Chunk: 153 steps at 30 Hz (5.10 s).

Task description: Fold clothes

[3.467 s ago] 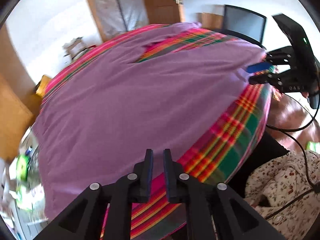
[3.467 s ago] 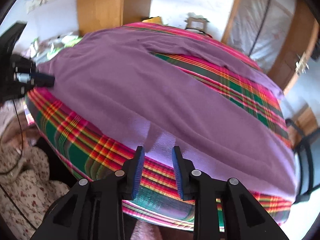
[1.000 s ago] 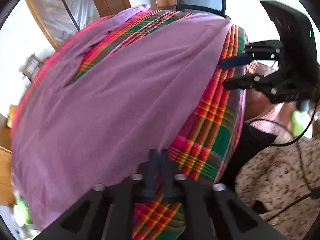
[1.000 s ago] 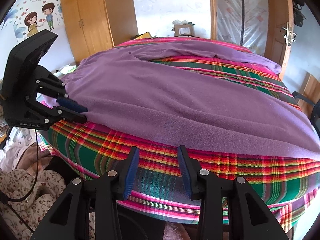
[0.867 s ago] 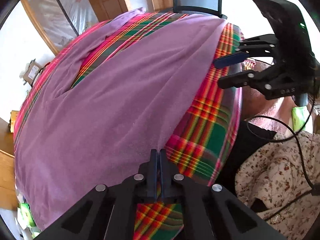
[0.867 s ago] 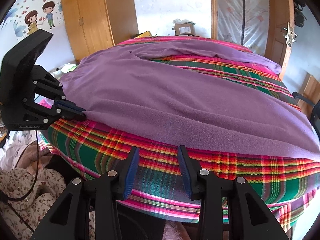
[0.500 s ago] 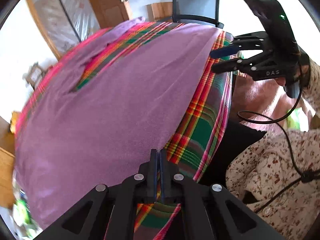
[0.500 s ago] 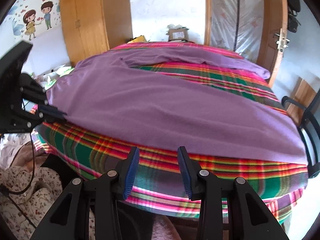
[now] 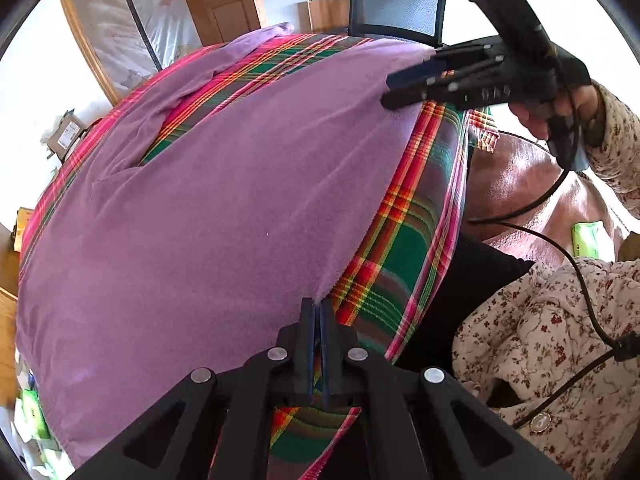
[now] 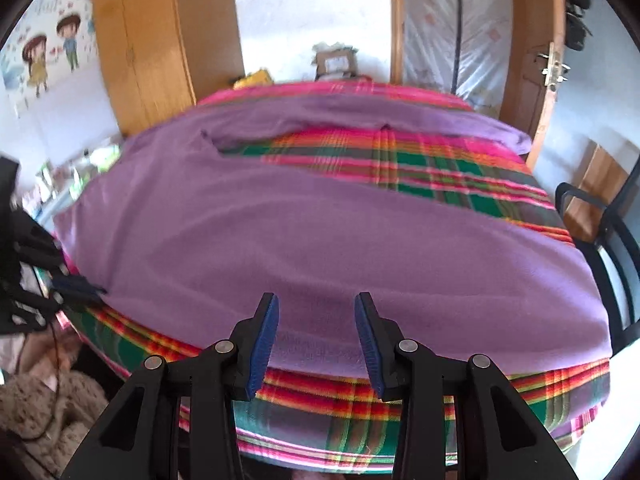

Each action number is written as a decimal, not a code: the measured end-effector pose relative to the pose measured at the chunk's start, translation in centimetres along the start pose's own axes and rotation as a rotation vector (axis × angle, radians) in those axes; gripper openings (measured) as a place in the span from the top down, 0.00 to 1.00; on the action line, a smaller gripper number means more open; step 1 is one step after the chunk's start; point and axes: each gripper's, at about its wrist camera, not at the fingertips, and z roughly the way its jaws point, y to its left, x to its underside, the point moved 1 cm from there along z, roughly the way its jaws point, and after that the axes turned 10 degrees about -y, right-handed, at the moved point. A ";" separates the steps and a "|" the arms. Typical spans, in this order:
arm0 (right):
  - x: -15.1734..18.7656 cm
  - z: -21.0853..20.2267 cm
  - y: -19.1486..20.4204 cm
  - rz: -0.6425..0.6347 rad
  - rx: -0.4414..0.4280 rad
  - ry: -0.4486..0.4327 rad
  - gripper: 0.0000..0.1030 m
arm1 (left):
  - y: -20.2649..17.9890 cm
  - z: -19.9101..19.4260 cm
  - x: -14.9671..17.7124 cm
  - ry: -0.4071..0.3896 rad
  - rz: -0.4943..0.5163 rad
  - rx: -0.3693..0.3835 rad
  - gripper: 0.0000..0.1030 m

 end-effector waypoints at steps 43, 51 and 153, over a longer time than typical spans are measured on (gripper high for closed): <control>-0.5 0.6 -2.7 0.081 0.072 0.017 0.60 | 5.9 -3.0 0.1 -0.064 -0.172 0.147 0.97; -8.0 6.6 0.3 0.002 -0.136 -0.014 0.62 | 9.0 -2.7 0.5 -0.066 -0.258 0.113 0.97; -28.2 37.9 14.5 -0.552 -0.574 0.246 0.45 | 43.0 -2.0 8.0 0.255 -0.457 -0.328 0.65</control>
